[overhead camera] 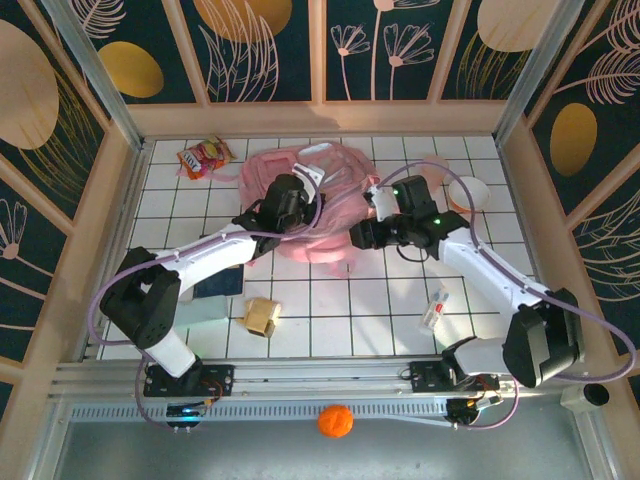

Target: Pack books, pencil case, and school supplies into a backpack

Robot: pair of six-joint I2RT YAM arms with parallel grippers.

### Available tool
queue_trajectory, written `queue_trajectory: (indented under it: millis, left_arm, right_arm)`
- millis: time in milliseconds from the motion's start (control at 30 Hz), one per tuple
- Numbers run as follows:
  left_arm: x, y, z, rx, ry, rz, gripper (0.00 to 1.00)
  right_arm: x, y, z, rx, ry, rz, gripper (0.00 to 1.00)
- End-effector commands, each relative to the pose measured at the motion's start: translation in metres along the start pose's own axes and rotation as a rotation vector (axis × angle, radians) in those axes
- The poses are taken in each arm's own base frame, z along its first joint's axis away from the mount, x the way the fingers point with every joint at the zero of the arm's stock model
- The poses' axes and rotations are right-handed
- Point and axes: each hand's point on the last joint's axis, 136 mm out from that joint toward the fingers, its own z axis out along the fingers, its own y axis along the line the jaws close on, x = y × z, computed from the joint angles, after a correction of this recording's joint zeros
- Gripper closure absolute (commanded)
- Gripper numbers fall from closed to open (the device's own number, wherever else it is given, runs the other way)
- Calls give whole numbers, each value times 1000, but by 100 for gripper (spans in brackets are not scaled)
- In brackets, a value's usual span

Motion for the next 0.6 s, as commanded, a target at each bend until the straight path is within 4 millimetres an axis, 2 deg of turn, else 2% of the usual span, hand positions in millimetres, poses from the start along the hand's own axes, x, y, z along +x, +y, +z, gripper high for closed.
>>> queue_trajectory:
  millis: [0,100,200,333,433,567]
  left_arm:
    - [-57,-13,-31,160,-235,46,100]
    - [-57,-22,-41,257,-244,107,100]
    - [-55,-30,-49,337,-237,171,100]
    - [-53,-34,-53,359,-233,200,100]
    - [-51,-36,-55,372,-233,214,100]
    - [-48,-40,-58,402,-235,228,100]
  right_arm:
    - [-5,-3,-33,-81,-68,212,44]
    - [-12,-21,-56,-98,-159,293,41]
    - [-16,-33,-62,-126,-216,398,39]
    - [-23,-39,-49,-216,-244,613,32]
    - [-31,-27,-38,-262,-263,641,26]
    - [-36,-28,-23,-228,-254,667,23]
